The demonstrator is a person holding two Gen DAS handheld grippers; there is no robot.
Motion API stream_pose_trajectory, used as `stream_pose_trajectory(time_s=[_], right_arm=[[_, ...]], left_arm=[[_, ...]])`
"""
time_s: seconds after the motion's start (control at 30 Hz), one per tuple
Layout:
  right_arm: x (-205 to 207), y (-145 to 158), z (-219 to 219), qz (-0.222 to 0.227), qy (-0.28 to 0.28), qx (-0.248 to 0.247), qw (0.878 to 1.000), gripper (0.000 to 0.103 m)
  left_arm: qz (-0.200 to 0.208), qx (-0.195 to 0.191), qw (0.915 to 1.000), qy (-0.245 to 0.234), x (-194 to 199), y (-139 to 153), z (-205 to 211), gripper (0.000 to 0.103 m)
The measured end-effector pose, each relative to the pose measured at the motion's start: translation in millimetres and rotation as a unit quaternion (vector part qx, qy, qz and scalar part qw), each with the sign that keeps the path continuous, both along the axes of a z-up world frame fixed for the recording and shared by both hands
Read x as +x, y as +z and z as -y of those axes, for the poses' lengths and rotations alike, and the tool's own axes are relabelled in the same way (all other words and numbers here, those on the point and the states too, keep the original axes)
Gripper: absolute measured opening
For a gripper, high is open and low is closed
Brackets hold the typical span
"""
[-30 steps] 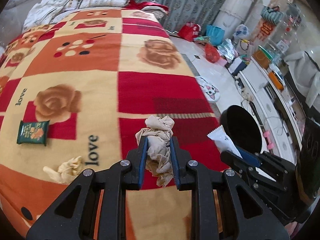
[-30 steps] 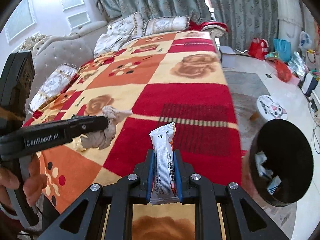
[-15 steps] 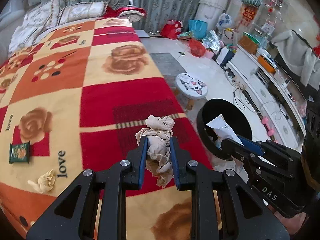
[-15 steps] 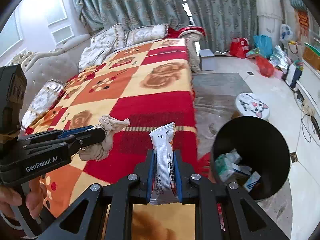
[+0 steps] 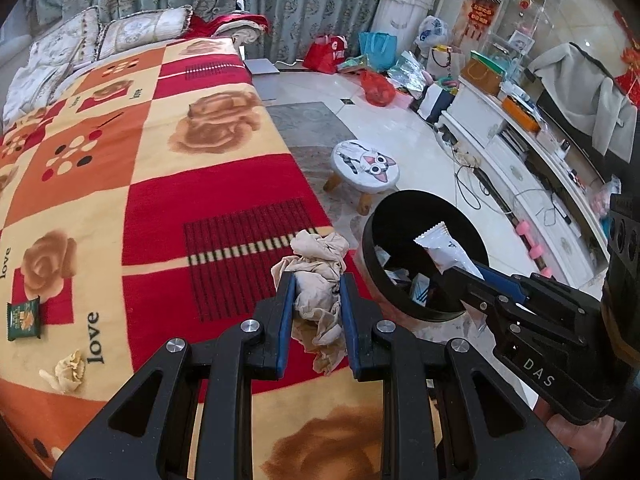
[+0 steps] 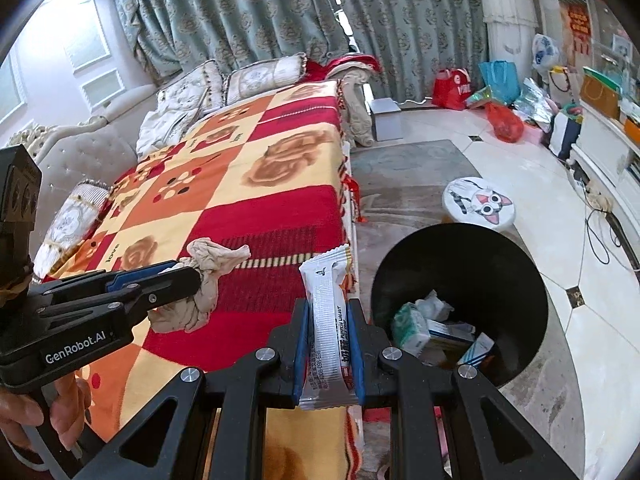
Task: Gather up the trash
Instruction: 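Carry the beige tissue and white wrapper over the black bin, then open both tools over the black bin to drop tissue and wrapper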
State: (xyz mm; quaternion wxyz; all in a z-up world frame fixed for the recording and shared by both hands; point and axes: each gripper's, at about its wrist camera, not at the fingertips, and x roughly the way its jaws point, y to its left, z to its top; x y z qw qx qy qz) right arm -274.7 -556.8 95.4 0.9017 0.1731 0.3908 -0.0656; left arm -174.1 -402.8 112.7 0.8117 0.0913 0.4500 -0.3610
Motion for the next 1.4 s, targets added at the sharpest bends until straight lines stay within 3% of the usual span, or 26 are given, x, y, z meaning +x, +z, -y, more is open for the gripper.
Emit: stream_pose_trajectory(time_s=[1.0, 1.4], right_arm=[[-20, -28, 78, -0.024, -0.067, 0.018, 0.997, 0.018], [-18, -50, 107, -0.043, -0.088, 0.033, 0.995, 0.018]], left_arm=[[-0.038, 0.0, 0.9975, -0.059, -10, -21, 95, 0.02], [-0.066, 0.004, 0.9955, -0.068, -3, -43, 130, 0.02]])
